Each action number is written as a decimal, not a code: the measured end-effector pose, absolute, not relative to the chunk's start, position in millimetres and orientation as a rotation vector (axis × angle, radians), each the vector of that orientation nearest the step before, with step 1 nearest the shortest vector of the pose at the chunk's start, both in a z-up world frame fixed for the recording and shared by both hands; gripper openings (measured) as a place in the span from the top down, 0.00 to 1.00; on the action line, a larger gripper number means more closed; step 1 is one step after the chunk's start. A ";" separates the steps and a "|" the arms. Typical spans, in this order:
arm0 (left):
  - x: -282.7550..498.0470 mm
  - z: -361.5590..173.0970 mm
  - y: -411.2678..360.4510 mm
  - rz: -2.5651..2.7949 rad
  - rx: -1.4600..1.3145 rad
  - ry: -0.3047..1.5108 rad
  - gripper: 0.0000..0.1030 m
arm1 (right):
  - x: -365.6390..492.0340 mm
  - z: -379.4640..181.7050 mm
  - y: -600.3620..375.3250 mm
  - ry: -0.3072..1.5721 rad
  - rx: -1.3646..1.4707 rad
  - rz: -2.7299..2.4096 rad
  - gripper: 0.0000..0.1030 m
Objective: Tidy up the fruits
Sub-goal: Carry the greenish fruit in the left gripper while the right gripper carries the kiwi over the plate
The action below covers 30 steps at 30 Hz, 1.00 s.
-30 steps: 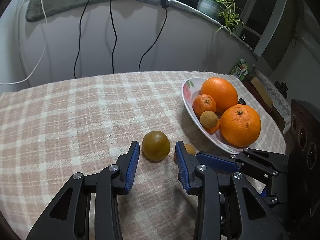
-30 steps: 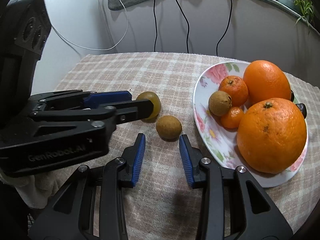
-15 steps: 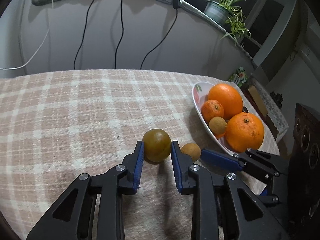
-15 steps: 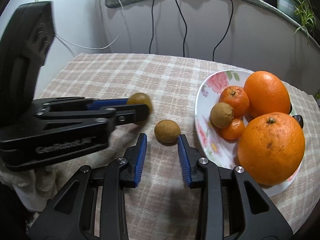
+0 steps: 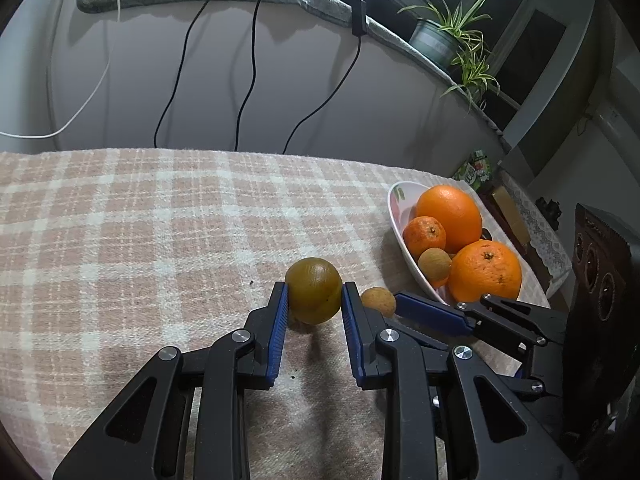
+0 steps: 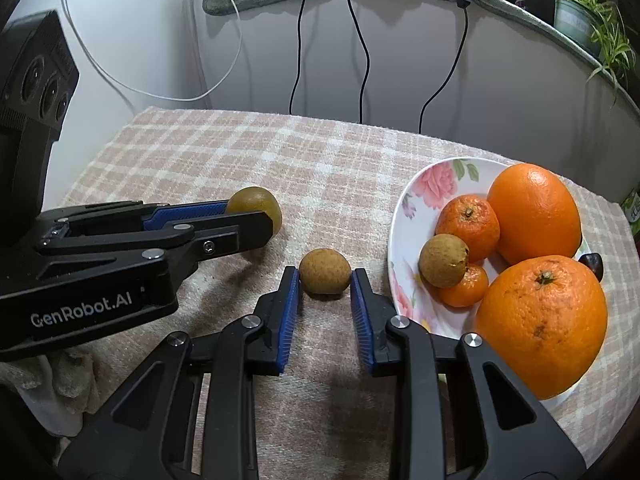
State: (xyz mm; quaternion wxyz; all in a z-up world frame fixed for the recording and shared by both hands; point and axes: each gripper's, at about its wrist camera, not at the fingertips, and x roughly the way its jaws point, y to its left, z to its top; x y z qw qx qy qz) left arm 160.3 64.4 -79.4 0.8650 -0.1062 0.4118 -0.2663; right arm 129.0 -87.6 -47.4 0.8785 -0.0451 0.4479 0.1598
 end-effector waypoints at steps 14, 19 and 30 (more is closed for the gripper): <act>147.7 -65.3 68.2 -0.464 -0.190 0.840 0.76 | 111.7 -20.1 -107.8 0.872 -0.005 0.427 0.74; 139.0 -56.3 60.2 -0.433 -0.166 0.832 0.76 | 106.6 -10.1 -124.7 0.845 0.044 0.457 0.74; 114.2 -32.5 25.1 -0.403 -0.125 0.796 0.76 | 90.7 8.3 -171.3 0.794 0.143 0.518 0.74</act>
